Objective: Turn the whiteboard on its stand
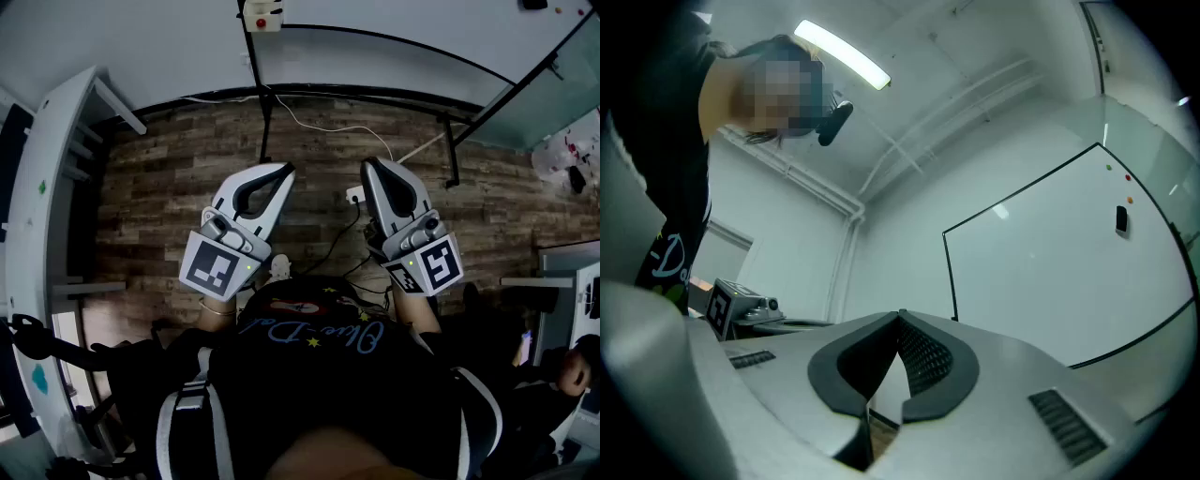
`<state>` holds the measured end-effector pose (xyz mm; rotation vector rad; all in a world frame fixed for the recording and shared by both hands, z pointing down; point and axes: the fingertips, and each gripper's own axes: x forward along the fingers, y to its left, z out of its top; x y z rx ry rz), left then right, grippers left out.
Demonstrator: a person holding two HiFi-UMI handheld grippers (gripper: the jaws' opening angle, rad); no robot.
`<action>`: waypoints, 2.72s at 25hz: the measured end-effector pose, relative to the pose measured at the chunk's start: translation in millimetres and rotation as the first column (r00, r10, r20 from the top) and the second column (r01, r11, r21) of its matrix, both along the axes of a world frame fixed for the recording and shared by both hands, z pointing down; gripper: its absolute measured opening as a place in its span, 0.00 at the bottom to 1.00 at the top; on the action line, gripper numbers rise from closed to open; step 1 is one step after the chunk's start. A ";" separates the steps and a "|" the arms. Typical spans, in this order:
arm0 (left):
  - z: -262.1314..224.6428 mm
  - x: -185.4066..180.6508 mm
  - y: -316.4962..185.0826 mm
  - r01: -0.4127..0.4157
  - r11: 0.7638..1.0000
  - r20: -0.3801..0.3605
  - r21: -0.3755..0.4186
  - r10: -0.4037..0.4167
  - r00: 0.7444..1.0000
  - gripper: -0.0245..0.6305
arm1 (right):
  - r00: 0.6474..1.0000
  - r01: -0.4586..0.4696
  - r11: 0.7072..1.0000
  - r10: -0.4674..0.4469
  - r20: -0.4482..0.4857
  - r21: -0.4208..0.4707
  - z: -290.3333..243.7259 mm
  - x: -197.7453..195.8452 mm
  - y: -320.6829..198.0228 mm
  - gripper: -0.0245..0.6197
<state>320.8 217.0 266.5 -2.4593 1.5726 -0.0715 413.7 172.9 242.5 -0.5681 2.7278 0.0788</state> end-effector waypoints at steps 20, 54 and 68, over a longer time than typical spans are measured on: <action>6.7 20.3 22.1 0.137 0.990 0.083 -0.038 -0.133 0.988 0.07 | 0.984 0.162 0.985 -0.158 -0.081 0.051 12.6 -1.9 21.2 0.07; 5.7 -174.4 -40.2 0.087 0.996 -0.073 0.014 -0.086 0.994 0.09 | 0.983 0.145 0.988 -0.138 -0.124 0.051 11.9 -189.4 -38.7 0.07; 7.8 -252.6 -42.5 0.068 0.998 -0.053 -0.001 -0.068 0.996 0.09 | 0.984 0.116 0.992 -0.108 -0.140 0.051 5.8 -263.0 -51.5 0.07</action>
